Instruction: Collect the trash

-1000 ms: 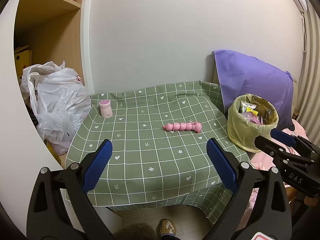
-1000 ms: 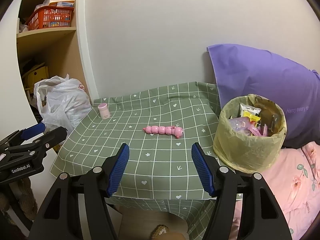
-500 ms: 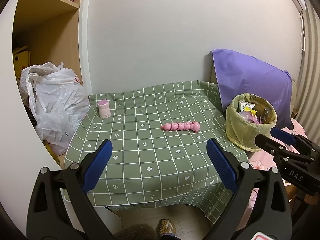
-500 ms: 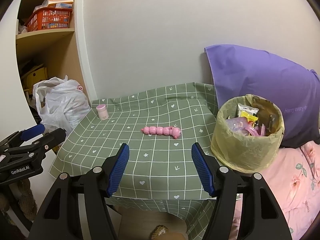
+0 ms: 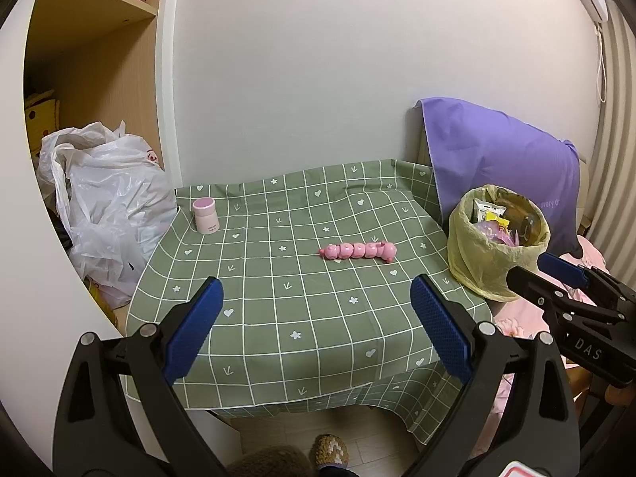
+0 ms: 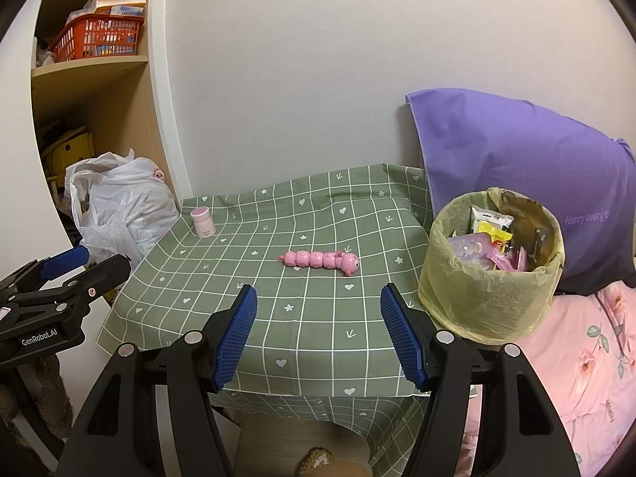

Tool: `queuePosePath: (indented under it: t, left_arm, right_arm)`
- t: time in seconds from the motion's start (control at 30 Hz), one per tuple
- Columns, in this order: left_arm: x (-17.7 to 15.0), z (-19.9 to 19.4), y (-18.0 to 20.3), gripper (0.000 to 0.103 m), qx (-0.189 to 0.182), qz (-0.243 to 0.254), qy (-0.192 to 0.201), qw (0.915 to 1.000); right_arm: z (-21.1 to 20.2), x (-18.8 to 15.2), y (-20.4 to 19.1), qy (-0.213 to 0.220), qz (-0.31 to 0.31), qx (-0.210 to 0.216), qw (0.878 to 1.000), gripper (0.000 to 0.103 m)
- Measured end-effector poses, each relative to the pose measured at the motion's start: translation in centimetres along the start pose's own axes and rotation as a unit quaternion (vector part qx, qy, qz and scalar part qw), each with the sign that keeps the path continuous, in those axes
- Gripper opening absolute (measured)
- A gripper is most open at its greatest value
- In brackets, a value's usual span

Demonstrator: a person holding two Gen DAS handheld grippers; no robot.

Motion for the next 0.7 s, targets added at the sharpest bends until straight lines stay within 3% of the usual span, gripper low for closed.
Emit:
queuePosePath:
  t: [0.7]
  left_arm:
    - [0.12, -0.15, -0.35, 0.091, 0.016, 0.001, 0.011, 0.9998]
  right_arm:
    - [0.43, 0.33, -0.13, -0.002, -0.021, 0.004, 1.0, 0.061]
Point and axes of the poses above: each gripper's, at about its wrist camera, not at the fingertips, and z roughly the way its jaws point, y to its right, x to its top, the point moved 2 cm from there along z, roughly the way its jaws point, and after that the axes turned 5 degrees about z, right-handed, at the moved point
